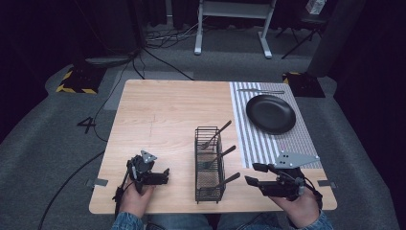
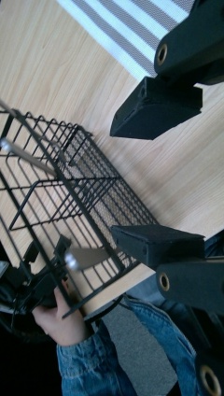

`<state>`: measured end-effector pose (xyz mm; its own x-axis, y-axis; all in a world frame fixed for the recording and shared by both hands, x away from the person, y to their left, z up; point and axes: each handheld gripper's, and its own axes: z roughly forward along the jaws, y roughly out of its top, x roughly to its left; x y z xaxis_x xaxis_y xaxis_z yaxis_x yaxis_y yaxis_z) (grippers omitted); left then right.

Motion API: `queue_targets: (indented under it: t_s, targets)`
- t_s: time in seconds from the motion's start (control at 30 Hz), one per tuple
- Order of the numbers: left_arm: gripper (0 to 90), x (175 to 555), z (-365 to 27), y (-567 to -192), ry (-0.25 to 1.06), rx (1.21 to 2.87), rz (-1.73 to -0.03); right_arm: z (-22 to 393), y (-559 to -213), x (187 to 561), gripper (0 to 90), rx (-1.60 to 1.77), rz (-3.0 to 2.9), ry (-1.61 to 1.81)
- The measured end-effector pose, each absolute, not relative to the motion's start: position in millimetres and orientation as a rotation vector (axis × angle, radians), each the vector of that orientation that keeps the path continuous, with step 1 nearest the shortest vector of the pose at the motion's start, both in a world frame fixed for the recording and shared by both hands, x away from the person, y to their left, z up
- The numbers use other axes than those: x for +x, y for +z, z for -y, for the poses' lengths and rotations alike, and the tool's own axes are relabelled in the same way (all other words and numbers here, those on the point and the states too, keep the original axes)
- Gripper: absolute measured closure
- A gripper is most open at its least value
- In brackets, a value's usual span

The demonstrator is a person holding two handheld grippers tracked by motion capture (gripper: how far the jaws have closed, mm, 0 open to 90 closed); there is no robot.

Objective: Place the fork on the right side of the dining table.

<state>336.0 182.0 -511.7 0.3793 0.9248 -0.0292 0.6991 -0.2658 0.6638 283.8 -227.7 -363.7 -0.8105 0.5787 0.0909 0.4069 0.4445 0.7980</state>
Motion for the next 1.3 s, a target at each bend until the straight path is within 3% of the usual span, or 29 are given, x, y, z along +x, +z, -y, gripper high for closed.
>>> queue_targets:
  t_s: [0.57,1.3]
  targets:
    - [0.2,336.0,-182.0,-511.7,0.496,2.051,-1.391,208.5,-359.7,273.8,50.2,0.782,-2.559,1.377]
    - [0.3,336.0,-182.0,-511.7,0.496,2.051,-1.391,187.0,-358.4,281.9,79.0,0.771,-2.616,1.353]
